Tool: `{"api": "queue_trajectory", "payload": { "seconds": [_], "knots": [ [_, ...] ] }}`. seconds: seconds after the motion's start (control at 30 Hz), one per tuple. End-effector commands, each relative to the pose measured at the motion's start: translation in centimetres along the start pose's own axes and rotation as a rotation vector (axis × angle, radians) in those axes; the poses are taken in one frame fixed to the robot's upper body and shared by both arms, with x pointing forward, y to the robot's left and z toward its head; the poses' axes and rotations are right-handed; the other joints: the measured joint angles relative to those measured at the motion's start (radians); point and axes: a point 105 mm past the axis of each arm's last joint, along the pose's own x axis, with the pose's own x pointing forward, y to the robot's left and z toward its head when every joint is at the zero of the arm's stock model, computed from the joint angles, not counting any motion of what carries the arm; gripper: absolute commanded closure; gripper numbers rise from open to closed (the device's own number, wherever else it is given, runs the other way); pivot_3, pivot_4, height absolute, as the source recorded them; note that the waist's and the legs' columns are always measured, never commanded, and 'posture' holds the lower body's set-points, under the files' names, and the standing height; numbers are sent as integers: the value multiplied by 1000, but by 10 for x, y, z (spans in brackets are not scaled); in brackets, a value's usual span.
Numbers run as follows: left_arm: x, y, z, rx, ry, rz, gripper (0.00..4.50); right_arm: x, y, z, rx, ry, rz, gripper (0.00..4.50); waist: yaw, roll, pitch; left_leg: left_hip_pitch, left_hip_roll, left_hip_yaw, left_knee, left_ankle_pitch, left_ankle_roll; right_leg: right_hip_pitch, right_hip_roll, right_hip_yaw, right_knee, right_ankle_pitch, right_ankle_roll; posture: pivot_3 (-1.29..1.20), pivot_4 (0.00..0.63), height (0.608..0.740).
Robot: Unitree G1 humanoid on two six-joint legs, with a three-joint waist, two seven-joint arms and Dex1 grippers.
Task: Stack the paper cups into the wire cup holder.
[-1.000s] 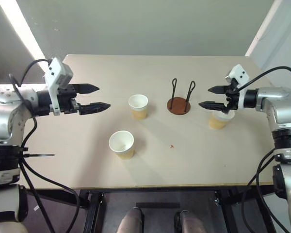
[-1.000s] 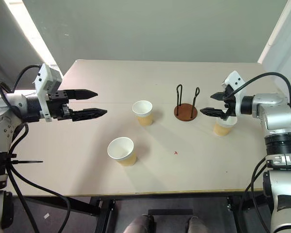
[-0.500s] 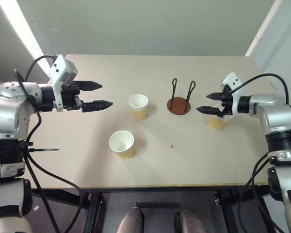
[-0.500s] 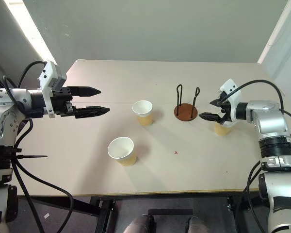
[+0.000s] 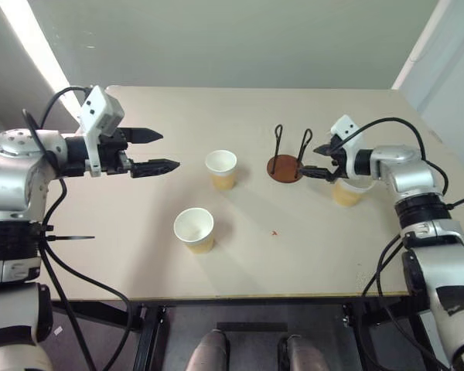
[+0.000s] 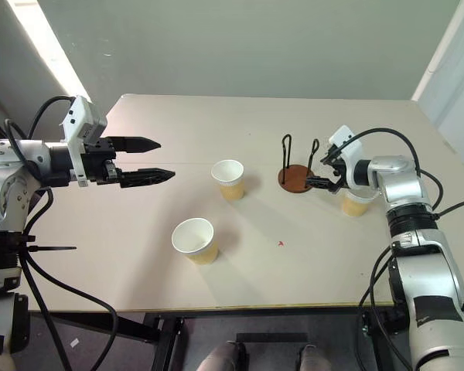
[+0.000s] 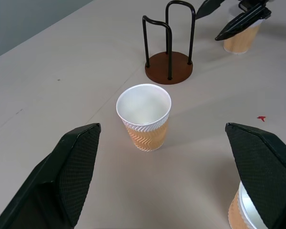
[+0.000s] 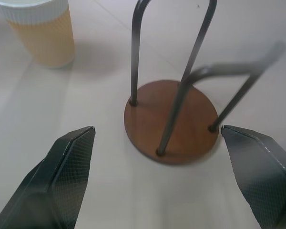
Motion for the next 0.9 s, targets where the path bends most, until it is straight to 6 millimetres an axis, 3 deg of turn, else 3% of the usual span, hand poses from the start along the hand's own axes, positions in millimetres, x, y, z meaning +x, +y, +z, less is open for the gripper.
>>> {"api": "queue_trajectory", "payload": {
  "seconds": [0.03, 0.6, 0.7, 0.9],
  "knots": [
    [-10, 4, 14, 50, -32, 32, 0, 2, -7, 16, -68, -25, -40, 121, 0, 0, 0, 0, 0, 0, 0, 0, 0, 0, 0, 0, 0, 0, 0, 0, 150, 740],
    [-11, 4, 11, 45, -24, 47, 0, 26, -2, 17, -90, -9, -69, 121, 0, 0, 0, -1, 1, 0, 0, -1, -4, -1, 0, -2, 0, -2, -3, 0, 150, 740],
    [-10, 4, 10, 43, -24, 44, 0, 29, -2, 17, -73, -7, -88, 695, 0, 0, 0, -1, 1, 0, 0, -1, -4, -1, 0, -2, 0, -2, -3, 0, 150, 740],
    [-9, 2, 9, 41, -22, 39, 0, 25, -5, 17, -49, -6, -86, 2821, 0, 0, 0, -1, 1, 0, 0, -1, -5, -1, 0, -3, 0, -2, -3, 0, 150, 740]
  ]
}}
